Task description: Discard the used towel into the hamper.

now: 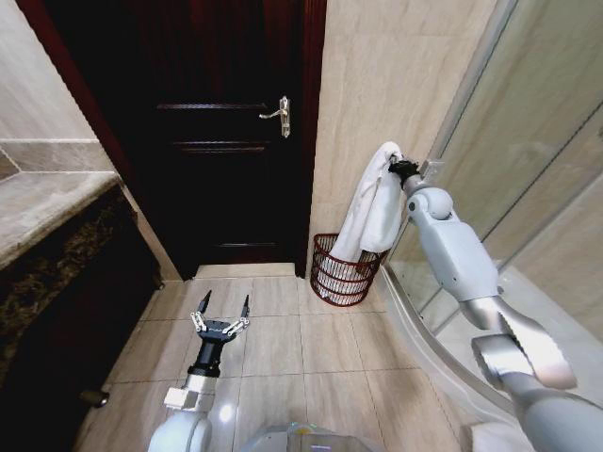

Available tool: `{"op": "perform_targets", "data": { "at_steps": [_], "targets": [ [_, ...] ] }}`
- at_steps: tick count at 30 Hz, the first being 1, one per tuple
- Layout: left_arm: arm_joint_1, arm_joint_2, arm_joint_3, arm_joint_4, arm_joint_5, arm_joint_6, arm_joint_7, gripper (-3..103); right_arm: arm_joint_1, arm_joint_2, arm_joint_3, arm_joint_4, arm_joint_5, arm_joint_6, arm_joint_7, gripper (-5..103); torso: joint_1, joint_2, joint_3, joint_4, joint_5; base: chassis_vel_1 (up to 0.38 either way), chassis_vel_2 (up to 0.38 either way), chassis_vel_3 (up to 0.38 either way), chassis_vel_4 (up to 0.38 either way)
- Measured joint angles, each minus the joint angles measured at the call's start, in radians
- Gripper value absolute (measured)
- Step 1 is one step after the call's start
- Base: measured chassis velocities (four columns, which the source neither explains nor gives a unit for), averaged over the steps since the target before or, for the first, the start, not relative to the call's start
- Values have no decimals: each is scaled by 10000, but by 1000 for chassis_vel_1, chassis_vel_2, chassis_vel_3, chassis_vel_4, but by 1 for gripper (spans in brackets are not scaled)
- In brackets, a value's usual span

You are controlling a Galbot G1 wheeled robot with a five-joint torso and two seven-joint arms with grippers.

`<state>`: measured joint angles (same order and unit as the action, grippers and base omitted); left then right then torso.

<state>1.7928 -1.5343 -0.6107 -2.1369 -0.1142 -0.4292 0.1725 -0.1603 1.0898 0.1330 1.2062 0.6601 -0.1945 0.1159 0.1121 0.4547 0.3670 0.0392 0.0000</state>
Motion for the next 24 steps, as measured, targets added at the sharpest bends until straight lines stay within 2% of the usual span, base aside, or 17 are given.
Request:
{"op": "perform_targets", "data": {
  "at_steps": [8,24],
  "targets": [
    [96,6,-27,0,111,-94,165,100,-250,35,188,280,-29,18,-3,10,-113,-309,-198,3,0,0,0,0,0],
    [324,-214,28,-38,468,-235,406,100,-808,-320,385,1060,280,-18,8,10,-352,-1005,-652,4,-1,0,0,0,0]
  ]
}}
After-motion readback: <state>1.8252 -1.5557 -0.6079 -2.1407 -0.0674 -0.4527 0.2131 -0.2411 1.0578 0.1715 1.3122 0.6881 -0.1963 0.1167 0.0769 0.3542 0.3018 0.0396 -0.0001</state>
